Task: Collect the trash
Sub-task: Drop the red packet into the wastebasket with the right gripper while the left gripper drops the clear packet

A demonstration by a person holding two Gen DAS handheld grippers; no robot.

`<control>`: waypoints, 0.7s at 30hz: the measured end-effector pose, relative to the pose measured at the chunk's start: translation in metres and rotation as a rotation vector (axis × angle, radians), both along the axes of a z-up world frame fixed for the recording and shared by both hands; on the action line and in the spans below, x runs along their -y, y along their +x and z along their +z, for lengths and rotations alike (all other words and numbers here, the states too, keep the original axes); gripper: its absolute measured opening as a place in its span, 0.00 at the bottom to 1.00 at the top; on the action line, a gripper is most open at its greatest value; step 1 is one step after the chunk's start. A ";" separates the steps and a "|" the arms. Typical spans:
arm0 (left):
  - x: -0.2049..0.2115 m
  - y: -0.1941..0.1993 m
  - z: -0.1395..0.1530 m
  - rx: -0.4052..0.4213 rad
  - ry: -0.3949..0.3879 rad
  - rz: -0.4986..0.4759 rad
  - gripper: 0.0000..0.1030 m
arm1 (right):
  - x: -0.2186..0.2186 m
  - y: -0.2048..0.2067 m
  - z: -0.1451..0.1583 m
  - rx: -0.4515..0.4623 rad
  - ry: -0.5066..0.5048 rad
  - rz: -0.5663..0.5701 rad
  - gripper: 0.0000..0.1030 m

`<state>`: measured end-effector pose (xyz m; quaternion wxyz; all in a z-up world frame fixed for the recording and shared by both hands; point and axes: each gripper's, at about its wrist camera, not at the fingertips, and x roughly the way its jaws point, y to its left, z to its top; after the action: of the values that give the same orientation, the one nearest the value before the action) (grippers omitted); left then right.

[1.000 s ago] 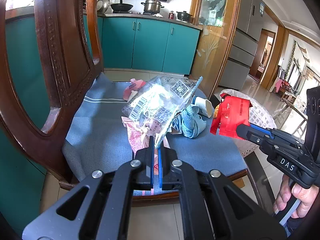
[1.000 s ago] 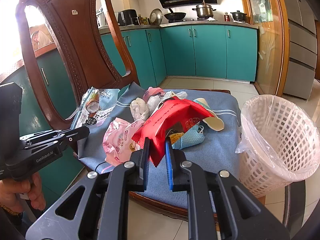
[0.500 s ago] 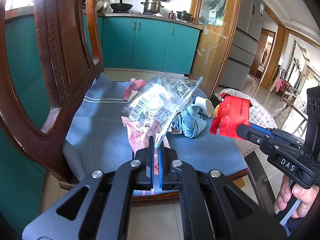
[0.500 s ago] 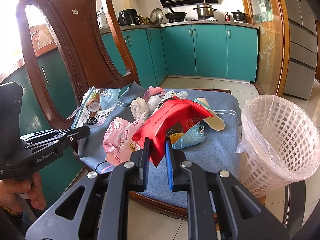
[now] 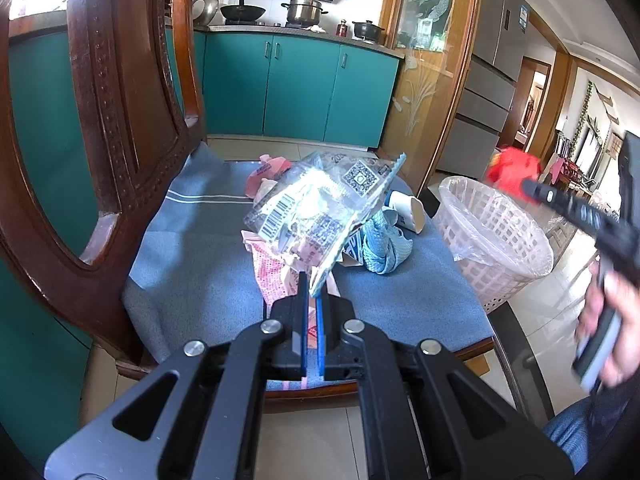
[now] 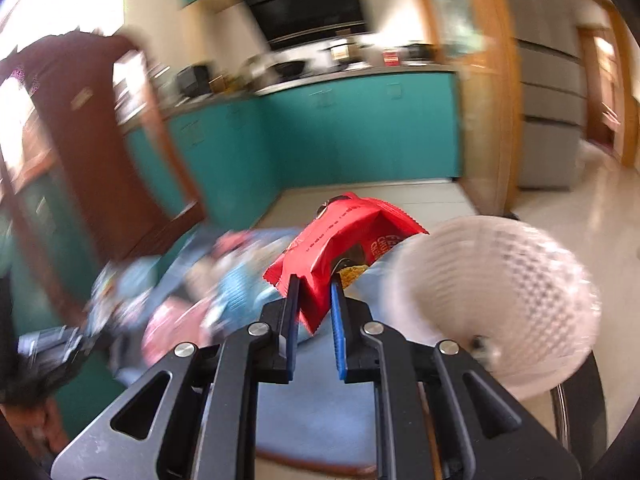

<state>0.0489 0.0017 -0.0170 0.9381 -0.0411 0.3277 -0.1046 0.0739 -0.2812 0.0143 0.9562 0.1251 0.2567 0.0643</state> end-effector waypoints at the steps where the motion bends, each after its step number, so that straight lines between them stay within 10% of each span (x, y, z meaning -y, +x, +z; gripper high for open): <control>1: 0.001 0.000 0.000 0.000 -0.002 -0.003 0.04 | 0.019 0.006 -0.002 -0.010 0.024 -0.045 0.15; 3: 0.005 0.003 -0.001 -0.003 0.001 -0.011 0.04 | 0.048 0.018 -0.011 -0.051 0.061 -0.106 0.17; 5: 0.012 0.007 -0.001 -0.001 -0.003 -0.022 0.04 | 0.075 0.023 -0.021 -0.101 0.114 -0.165 0.46; 11: 0.065 0.022 0.003 -0.018 -0.033 -0.129 0.04 | 0.119 -0.013 -0.005 0.021 0.224 -0.313 0.71; 21: 0.251 0.096 0.028 -0.047 -0.059 -0.393 0.14 | 0.157 -0.033 -0.007 0.059 0.310 -0.448 0.72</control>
<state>0.1451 -0.2494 0.0108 0.8901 -0.0062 0.3480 -0.2941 0.0414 -0.4379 0.0072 0.9232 0.3216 0.1817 -0.1067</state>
